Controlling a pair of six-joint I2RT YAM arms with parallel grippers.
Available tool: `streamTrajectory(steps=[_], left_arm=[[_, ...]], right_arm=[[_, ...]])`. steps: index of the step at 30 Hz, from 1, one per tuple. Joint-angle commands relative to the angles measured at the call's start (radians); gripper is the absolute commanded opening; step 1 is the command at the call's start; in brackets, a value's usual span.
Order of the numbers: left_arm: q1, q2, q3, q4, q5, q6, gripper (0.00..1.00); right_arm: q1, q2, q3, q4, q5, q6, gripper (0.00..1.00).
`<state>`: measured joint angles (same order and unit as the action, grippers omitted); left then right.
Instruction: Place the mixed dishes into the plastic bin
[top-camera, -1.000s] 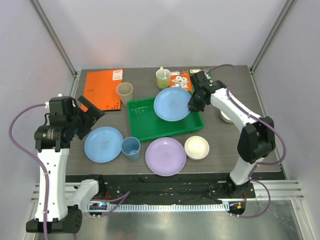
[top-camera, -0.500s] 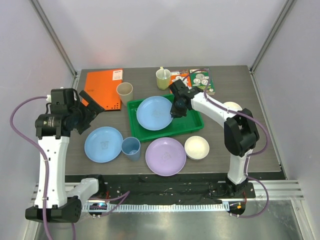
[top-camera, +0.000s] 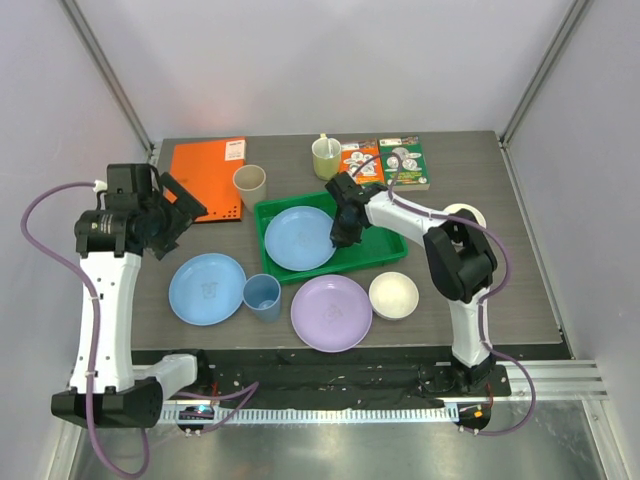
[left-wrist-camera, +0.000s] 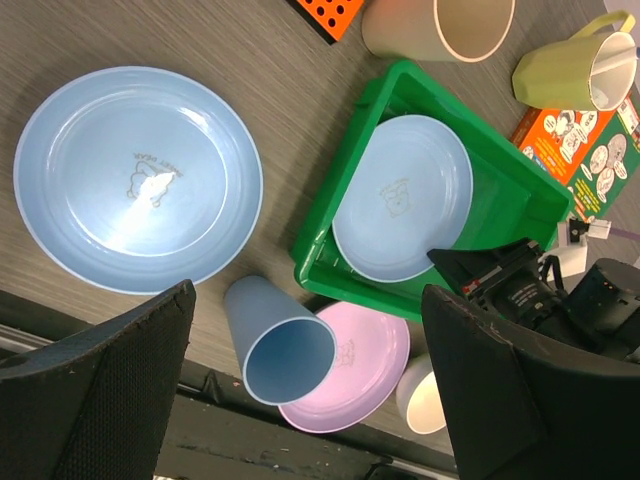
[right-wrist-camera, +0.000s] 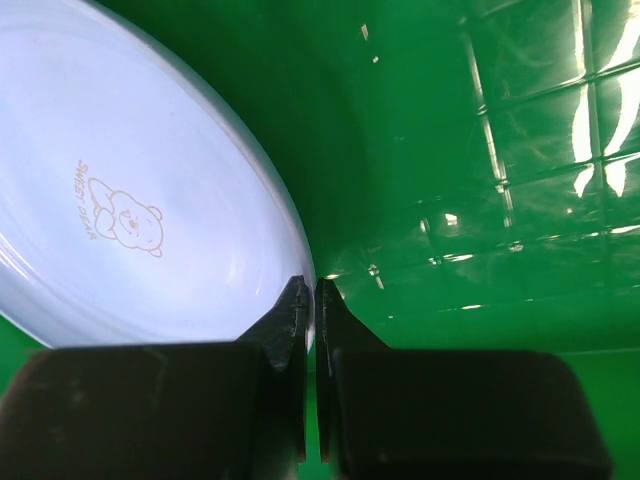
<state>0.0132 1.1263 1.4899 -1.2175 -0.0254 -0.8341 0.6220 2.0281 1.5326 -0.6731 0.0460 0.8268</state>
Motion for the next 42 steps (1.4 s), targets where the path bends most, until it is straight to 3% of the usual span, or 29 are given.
streamTrajectory(steps=[1,5,9,12,14,18,22,27,33,42], left_arm=[[-0.004,0.027,0.029,0.035,0.004,-0.005,0.93],[-0.004,0.059,0.046,-0.002,-0.045,-0.005,1.00],[-0.004,0.064,-0.016,-0.011,-0.134,0.000,1.00],[-0.004,0.063,-0.081,-0.011,-0.188,-0.008,1.00],[-0.004,0.053,-0.143,0.007,-0.206,-0.017,1.00],[0.008,0.055,-0.232,0.004,-0.274,-0.023,1.00],[0.112,0.056,-0.357,0.012,-0.260,-0.022,1.00],[0.162,0.066,-0.405,0.041,-0.303,0.019,1.00],[0.300,0.135,-0.531,0.173,-0.126,0.072,1.00],[0.312,0.205,-0.589,0.256,-0.131,0.082,0.94]], right_arm=[[0.039,0.006,0.024,0.058,-0.028,0.032,0.01],[0.061,0.009,0.026,0.070,-0.034,0.029,0.10],[0.061,-0.006,0.006,0.070,-0.034,0.031,0.55],[0.061,-0.049,-0.029,0.075,-0.026,0.026,0.73],[0.056,-0.075,-0.057,0.081,-0.021,0.020,0.78],[0.041,-0.140,-0.086,0.089,-0.028,0.011,0.80],[0.001,-0.215,-0.115,0.092,-0.032,0.008,0.80],[-0.092,-0.327,-0.169,0.107,-0.086,0.006,0.79],[-0.200,-0.442,-0.229,0.125,-0.133,-0.018,0.76],[-0.306,-0.528,-0.338,0.178,-0.184,-0.003,0.73]])
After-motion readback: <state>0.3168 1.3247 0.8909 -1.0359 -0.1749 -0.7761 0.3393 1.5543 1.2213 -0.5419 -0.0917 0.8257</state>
